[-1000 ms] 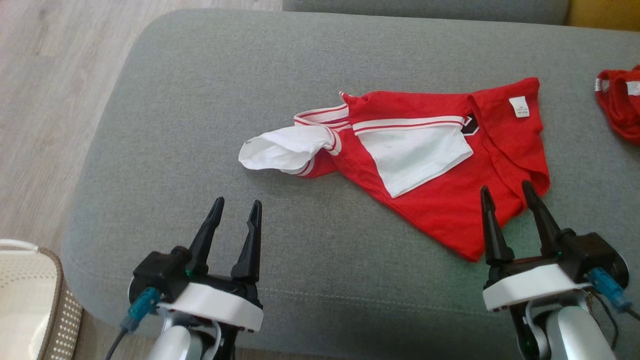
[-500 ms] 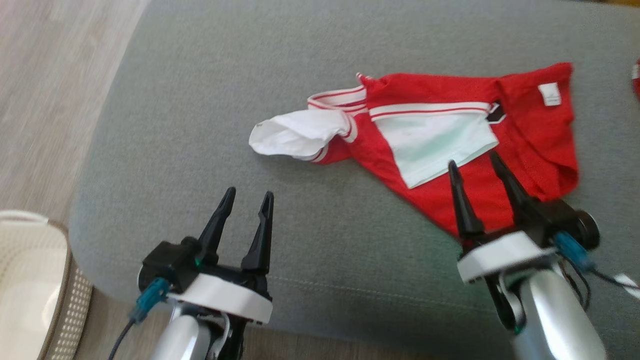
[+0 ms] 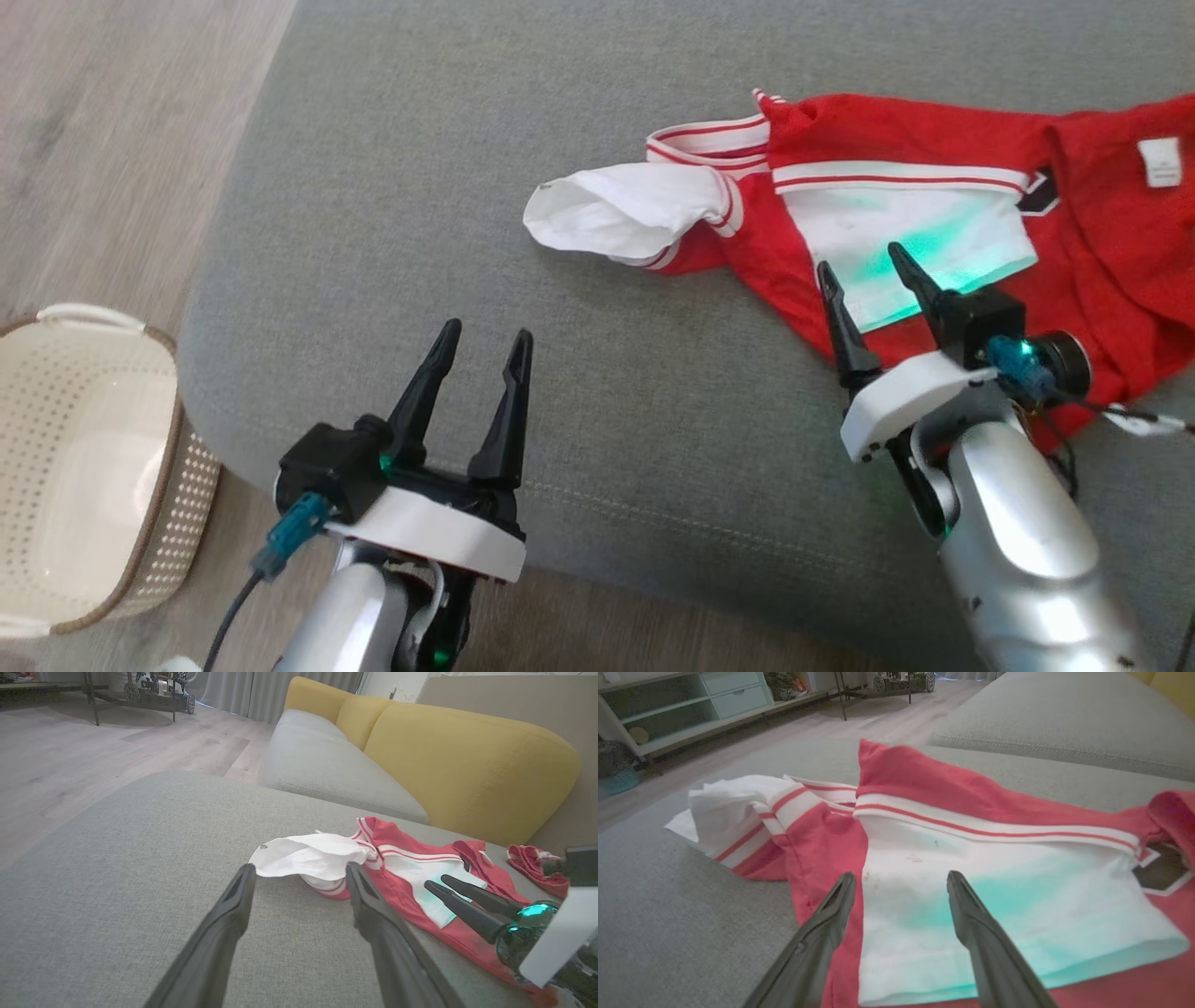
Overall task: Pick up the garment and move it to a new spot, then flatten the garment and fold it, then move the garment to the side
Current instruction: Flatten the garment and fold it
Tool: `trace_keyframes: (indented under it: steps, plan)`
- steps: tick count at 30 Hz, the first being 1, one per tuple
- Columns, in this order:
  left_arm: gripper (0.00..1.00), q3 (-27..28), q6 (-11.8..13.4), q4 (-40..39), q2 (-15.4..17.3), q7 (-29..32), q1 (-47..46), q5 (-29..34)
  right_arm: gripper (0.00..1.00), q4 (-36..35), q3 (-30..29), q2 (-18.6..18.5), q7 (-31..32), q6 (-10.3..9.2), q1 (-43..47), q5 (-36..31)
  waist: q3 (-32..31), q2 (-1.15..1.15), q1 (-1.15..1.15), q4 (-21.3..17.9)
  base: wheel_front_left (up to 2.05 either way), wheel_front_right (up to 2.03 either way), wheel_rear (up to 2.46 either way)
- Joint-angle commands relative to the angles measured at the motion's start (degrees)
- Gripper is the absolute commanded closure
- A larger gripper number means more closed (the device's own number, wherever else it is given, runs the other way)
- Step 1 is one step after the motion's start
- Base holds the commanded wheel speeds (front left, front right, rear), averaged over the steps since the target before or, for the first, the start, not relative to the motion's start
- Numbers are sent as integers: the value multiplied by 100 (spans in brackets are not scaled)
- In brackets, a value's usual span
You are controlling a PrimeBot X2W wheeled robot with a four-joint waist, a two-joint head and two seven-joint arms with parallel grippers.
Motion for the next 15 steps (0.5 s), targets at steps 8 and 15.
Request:
trace_keyframes:
  steps: [8, 15]
  plan:
    - [0, 51, 54, -222, 17, -30, -265, -115, 0, 638, 155, -55, -12, 40, -628, 1, 214, 0, 0, 146, 0, 0, 0]
    - [0, 37, 74, -196, 17, -31, -295, -140, 100, 895, 107, -85, -51, 40, -787, 93, 241, 0, 0, 132, 0, 0, 0]
